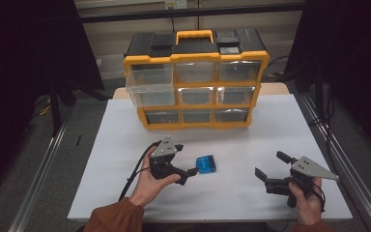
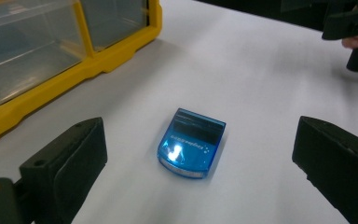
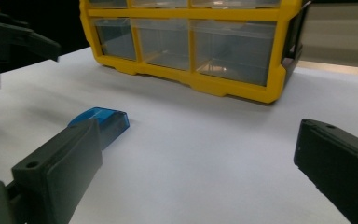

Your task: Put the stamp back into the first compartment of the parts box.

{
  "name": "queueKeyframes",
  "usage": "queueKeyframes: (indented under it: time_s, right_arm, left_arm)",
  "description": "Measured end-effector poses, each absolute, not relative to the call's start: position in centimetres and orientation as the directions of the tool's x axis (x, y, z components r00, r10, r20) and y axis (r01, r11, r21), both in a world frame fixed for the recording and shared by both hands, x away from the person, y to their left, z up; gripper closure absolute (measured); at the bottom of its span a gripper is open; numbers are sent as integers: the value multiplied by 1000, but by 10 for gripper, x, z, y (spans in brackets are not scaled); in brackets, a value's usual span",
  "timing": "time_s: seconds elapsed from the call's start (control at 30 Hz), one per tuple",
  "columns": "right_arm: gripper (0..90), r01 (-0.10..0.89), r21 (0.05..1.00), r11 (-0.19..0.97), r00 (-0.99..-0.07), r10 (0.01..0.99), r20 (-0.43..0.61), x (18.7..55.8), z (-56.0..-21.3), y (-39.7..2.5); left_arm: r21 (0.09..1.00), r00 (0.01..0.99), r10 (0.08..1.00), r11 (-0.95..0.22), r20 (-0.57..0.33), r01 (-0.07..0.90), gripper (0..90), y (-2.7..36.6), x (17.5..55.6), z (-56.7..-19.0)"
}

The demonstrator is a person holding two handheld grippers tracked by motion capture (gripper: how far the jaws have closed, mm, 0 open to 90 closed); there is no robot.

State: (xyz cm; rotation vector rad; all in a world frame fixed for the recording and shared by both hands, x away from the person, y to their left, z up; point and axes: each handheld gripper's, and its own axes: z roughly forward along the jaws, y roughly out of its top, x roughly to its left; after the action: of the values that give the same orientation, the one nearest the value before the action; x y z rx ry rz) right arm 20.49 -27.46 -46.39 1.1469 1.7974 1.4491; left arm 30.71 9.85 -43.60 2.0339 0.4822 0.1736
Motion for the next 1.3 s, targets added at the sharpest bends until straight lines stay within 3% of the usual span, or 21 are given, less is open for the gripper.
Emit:
queueKeyframes:
  time_s: [0.13, 0.3, 0.73, 1.3]
  right_arm:
    - [3, 265, 963, 51, -485, 870, 88, 205, -464, -275]
    - [2, 270, 962, 48, -485, 869, 93, 206, -464, -274]
    - [4, 272, 961, 38, -478, 872, 101, 205, -464, -276]
    - [3, 267, 962, 59, -486, 870, 82, 204, -464, -275]
  left_arm:
    - [849, 907, 410, -443, -93, 287, 30, 89, 314, -433]
    - [805, 928, 372, -546, -15, 232, 41, 74, 325, -432]
    - [657, 970, 237, -724, -47, 209, 46, 61, 339, -447]
    - [565, 981, 188, -806, -41, 178, 65, 22, 351, -457]
